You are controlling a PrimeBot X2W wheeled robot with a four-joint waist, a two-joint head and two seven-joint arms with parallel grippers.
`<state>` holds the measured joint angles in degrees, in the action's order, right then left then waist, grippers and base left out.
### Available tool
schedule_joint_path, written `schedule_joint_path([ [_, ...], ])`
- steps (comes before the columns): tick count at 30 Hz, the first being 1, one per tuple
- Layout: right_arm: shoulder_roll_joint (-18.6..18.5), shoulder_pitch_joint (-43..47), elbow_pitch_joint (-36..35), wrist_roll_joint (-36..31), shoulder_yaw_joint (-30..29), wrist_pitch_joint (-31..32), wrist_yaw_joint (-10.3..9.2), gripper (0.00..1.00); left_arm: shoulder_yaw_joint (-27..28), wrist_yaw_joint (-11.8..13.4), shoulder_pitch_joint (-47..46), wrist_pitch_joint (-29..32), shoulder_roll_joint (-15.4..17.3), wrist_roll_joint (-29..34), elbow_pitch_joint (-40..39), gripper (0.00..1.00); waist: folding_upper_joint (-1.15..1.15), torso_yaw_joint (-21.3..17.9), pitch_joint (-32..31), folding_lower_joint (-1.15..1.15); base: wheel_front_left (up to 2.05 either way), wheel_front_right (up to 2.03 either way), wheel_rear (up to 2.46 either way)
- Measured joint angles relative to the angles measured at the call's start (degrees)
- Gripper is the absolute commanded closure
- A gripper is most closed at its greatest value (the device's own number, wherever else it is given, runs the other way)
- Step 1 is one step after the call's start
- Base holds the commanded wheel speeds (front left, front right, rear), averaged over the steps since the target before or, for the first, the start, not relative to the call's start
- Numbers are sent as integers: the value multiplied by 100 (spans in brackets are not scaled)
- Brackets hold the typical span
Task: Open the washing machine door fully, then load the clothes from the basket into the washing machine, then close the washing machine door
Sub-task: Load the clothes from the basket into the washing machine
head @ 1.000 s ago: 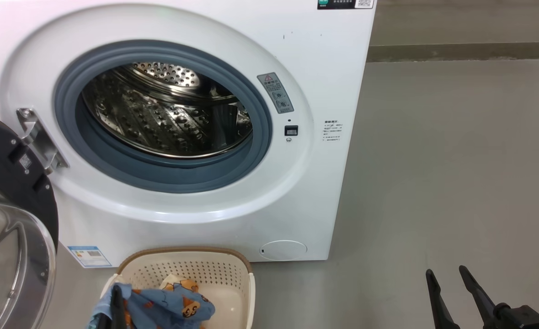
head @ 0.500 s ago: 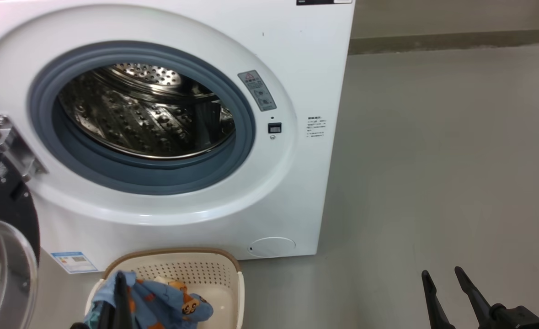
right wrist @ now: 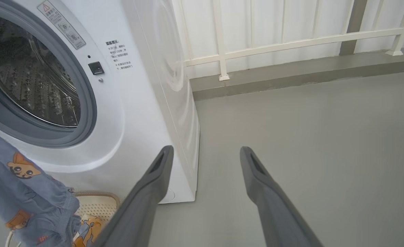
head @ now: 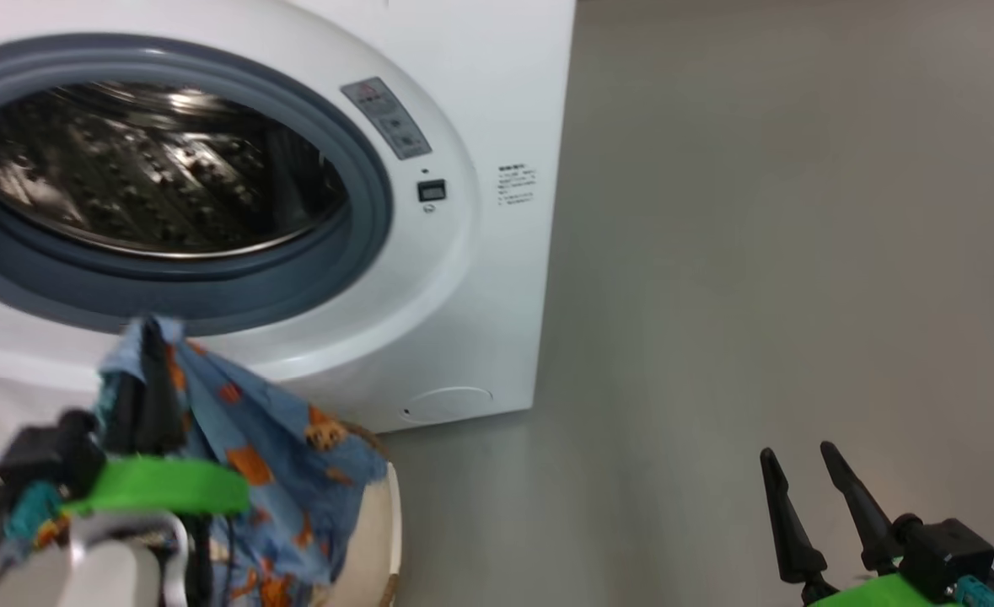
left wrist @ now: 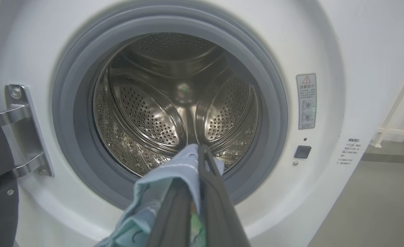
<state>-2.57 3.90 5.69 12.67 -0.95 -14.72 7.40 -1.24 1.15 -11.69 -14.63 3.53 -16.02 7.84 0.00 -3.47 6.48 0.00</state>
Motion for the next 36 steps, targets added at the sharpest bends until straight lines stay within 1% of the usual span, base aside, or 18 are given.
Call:
schedule_joint_path([
  [4, -1, -220, 2, 20, 29, 0, 0, 0, 227, -59, -800, -1, 176, 44, 641, 100, 0, -180, 284, 0, 0, 0, 0],
  [9, 0, -474, 5, 46, 68, 0, 0, 0, 512, -99, -1833, -1, 490, 154, 1549, 100, 0, -392, 689, 0, 0, 0, 0],
  [15, -1, -712, 22, 132, 168, 0, 0, 0, 801, -145, -2847, -2, 827, 223, 2399, 100, 0, -638, 1194, 0, 0, 0, 0],
  [26, -2, -1194, 14, 181, 472, 0, 0, 0, 939, -279, -4124, -2, 1228, 580, 3285, 100, 0, -1006, 2085, 0, 0, 0, 0],
  [33, -3, -1280, 34, 215, 740, 0, 0, 0, 869, -380, -4639, -1, 1491, 898, 3591, 100, 0, -1271, 2413, 0, 0, 0, 0],
  [36, -2, -1328, 51, 215, 822, 0, 0, 0, 861, -394, -4990, -1, 1610, 927, 3679, 100, 0, -1373, 2529, 0, 0, 0, 0],
])
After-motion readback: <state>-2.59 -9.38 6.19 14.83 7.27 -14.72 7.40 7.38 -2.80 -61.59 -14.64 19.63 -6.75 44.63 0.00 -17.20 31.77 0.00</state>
